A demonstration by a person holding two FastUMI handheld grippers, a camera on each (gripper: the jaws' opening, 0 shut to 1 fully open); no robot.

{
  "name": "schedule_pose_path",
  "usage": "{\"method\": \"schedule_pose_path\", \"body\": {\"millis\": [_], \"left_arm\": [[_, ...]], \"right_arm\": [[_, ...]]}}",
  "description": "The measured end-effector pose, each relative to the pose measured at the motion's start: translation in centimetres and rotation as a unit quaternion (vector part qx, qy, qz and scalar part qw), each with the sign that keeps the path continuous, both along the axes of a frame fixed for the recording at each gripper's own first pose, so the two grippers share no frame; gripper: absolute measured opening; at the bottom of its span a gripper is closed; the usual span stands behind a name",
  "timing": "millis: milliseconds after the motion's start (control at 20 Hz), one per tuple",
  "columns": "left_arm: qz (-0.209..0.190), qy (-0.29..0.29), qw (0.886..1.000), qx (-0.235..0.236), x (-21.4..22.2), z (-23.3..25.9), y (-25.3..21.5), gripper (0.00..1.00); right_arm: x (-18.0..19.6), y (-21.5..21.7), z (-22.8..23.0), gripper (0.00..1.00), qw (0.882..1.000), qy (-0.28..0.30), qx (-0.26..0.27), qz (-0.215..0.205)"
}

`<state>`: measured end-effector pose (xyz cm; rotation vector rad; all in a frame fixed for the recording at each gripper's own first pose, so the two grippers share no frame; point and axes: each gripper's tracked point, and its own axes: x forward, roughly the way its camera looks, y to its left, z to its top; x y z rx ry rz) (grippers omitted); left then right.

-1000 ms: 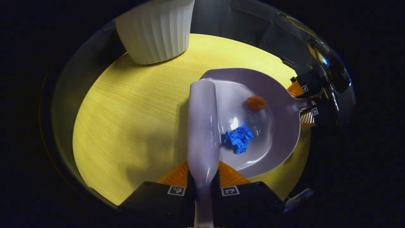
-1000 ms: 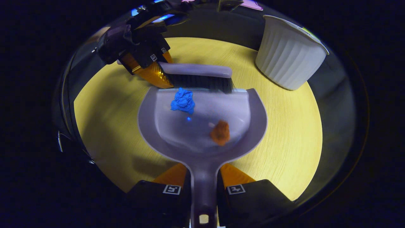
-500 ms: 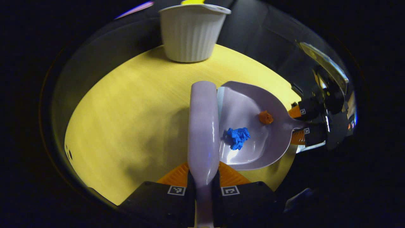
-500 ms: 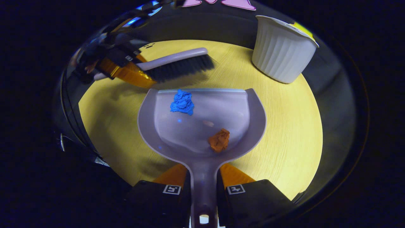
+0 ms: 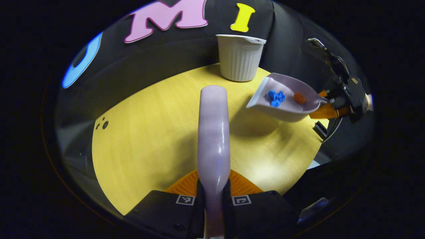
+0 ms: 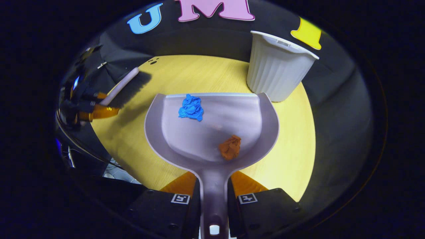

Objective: Pick up the small broom and dustpan from the desktop, sweep the trash into the dustpan with the broom, and then empty the trash into the garbage bin.

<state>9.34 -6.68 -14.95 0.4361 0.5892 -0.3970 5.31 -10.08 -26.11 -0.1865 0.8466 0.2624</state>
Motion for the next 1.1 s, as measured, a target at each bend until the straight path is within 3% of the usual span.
{"method": "schedule_pose_path", "body": {"millis": [400, 700, 950, 1050, 1100], "left_arm": [[0.043, 0.014, 0.998, -0.041, -6.5, -1.3, 1.6, 0.26], [0.055, 0.016, 0.997, -0.058, -8.7, -0.4, 1.9, 0.24], [0.069, 0.010, 0.996, -0.060, -8.0, 1.1, 3.6, 0.26], [0.077, 0.008, 0.995, -0.066, -7.4, 2.0, 4.4, 0.28], [0.082, 0.005, 0.994, -0.069, -7.1, 2.5, 4.9, 0.27]], "right_arm": [[0.7, 0.0, 4.8, 0.38, 0.999, -0.014, 0.018, 0.039], [3.2, -0.2, 8.2, 0.38, 0.998, -0.038, 0.045, 0.003], [6.6, -1.6, 9.8, 0.37, 0.996, -0.058, 0.052, -0.044], [8.0, -2.7, 9.7, 0.34, 0.995, -0.062, 0.039, -0.066], [8.5, -3.4, 9.5, 0.38, 0.995, -0.061, 0.029, -0.076]]}}
